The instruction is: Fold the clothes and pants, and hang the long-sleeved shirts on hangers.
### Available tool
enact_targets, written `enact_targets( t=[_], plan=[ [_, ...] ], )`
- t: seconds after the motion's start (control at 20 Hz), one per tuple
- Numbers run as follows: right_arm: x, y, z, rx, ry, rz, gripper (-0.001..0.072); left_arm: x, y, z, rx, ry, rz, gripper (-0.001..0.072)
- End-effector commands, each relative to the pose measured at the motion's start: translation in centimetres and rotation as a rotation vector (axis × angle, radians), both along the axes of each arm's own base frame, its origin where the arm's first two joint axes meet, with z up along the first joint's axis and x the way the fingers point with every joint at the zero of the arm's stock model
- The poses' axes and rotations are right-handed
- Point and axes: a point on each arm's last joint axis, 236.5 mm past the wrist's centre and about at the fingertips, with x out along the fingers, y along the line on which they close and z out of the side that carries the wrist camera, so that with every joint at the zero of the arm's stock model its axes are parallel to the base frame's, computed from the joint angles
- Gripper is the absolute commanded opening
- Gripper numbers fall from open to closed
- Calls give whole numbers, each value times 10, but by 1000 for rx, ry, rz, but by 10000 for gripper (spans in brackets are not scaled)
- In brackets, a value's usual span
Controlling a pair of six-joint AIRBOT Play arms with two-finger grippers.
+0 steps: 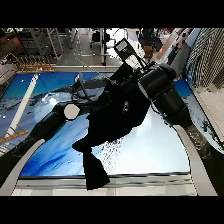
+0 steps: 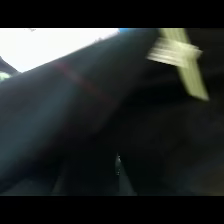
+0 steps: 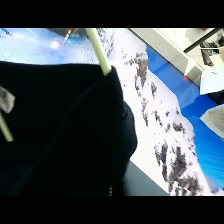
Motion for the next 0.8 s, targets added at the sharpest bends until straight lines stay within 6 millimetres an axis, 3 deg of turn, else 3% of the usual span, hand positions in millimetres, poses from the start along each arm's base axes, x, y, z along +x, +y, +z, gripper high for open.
enact_targets(
  t=[0.0, 0.05, 0.15, 0.35, 0.4, 0.45, 0.5, 0.65, 0.75],
  plan=[
    [-14, 10, 12, 66, 8, 46, 17, 22, 6, -18, -77, 65, 99, 139],
    [-19, 13, 14, 80, 15, 61, 17, 27, 13, -18, -79, 62, 115, 75],
    [-30, 15, 16, 74, 43, 102, 17, 35, 29, -11, -85, 50, 145, 16],
    [-39, 11, 24, 73, 43, 112, 17, 39, 51, 20, -65, -38, 150, 17],
    [-39, 11, 25, 75, 39, 113, 17, 35, 51, 28, -46, -71, 132, 101],
    [-39, 12, 25, 76, 38, 114, 17, 27, 46, 36, -18, -105, 95, 431],
    [-39, 12, 26, 79, 38, 115, 17, 20, 42, 43, 0, -130, 67, 648],
    [-41, 18, 24, 103, 50, 130, 17, 4, 26, 61, 13, -192, 17, 645],
    [-45, 26, 22, 132, 68, 152, 17, -1, 17, 54, 69, -217, -13, 638]
  ],
)
